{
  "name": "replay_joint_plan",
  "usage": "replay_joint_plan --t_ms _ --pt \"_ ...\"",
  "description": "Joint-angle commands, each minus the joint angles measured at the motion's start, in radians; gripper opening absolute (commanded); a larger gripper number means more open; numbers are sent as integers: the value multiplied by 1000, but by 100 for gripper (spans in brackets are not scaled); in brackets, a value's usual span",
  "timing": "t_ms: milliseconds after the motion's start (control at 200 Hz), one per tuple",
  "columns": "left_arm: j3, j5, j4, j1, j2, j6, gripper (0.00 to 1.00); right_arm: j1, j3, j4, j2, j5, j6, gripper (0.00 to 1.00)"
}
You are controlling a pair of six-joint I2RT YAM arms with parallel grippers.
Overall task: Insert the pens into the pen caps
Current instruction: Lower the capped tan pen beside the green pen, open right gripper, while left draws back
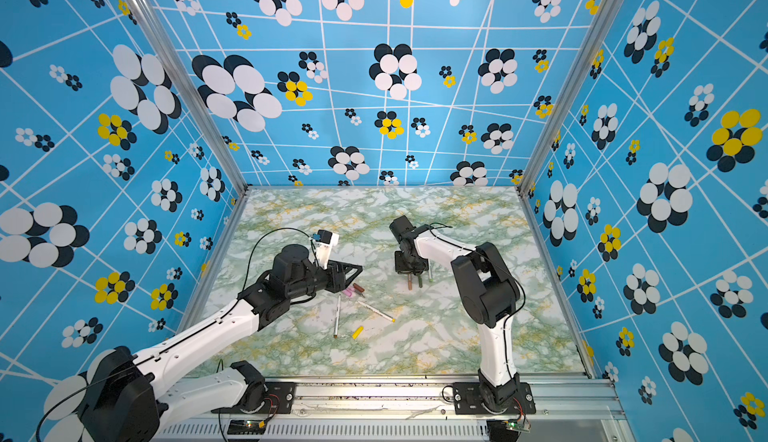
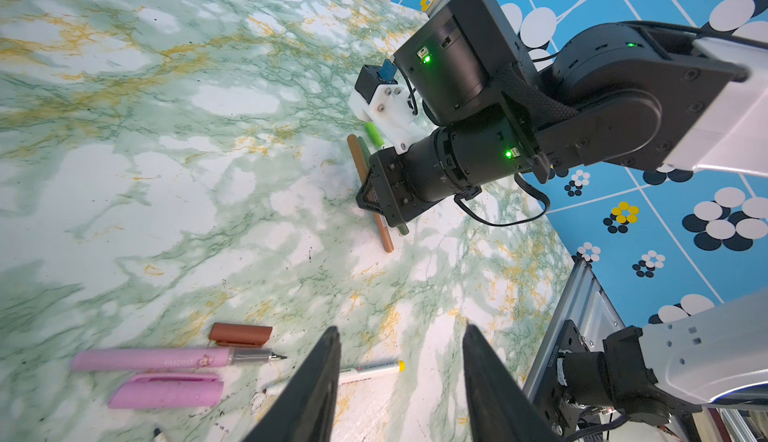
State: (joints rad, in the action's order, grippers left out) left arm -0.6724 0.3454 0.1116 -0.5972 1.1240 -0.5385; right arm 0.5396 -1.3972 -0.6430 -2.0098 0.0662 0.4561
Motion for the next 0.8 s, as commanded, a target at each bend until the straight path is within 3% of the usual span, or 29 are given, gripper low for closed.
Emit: replay_joint_plan --t_ms 0,795 --pt "-8 -14 2 1 -28 9 49 -4 -15 1 -32 5 7 15" --pt "-12 -17 -10 5 -29 9 49 -4 -23 -4 -37 18 2 23"
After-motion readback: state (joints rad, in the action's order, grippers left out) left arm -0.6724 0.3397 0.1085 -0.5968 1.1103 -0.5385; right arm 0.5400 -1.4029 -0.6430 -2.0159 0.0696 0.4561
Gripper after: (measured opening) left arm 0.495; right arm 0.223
